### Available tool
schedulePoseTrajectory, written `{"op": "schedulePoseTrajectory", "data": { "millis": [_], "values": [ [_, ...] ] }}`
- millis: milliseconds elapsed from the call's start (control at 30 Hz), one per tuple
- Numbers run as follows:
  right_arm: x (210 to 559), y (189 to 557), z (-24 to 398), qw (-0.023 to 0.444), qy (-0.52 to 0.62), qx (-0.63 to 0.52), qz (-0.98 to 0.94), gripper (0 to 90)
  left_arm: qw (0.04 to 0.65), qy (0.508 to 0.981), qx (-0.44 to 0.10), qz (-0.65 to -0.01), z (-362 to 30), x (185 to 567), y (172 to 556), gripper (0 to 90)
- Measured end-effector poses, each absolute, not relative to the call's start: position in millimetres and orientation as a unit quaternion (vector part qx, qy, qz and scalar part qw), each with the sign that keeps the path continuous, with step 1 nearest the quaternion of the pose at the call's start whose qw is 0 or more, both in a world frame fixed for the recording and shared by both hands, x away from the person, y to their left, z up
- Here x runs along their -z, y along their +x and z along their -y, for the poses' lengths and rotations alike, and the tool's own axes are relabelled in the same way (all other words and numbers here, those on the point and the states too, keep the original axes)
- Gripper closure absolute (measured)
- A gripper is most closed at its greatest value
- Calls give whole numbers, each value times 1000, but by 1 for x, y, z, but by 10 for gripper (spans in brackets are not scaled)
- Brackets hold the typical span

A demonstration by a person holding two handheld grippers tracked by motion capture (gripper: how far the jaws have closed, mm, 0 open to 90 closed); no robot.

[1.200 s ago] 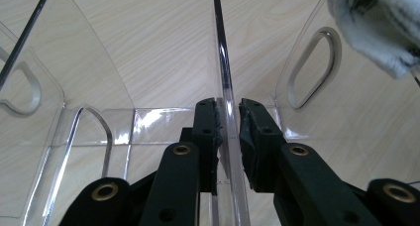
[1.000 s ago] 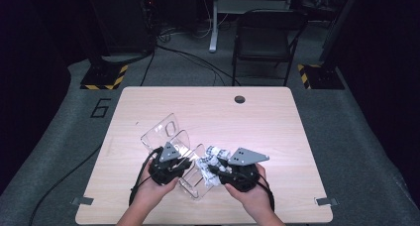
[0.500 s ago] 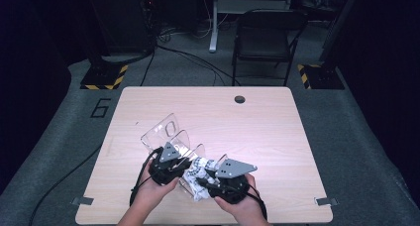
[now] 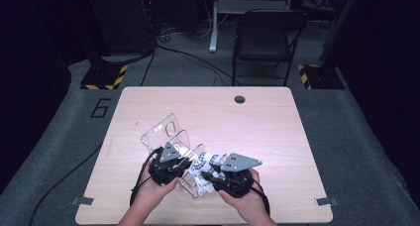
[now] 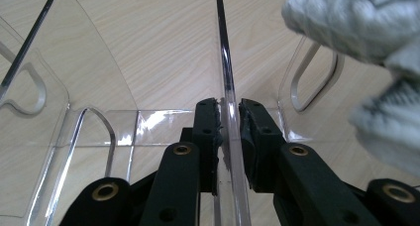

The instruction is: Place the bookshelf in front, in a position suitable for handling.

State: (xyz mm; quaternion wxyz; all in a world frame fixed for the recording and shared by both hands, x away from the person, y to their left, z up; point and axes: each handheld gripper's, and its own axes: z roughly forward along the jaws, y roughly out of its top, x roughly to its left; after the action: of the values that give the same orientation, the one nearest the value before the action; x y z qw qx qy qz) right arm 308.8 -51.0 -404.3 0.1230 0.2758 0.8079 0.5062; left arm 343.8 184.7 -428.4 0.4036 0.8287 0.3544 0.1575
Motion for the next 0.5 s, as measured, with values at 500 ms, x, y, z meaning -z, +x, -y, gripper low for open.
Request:
{"op": "schedulePoseTrajectory", "data": {
  "millis": [500],
  "values": [
    [405, 338, 76, 148, 312, -510, -788, 674, 404, 827, -159, -357, -184, 428, 344, 778]
  ]
}}
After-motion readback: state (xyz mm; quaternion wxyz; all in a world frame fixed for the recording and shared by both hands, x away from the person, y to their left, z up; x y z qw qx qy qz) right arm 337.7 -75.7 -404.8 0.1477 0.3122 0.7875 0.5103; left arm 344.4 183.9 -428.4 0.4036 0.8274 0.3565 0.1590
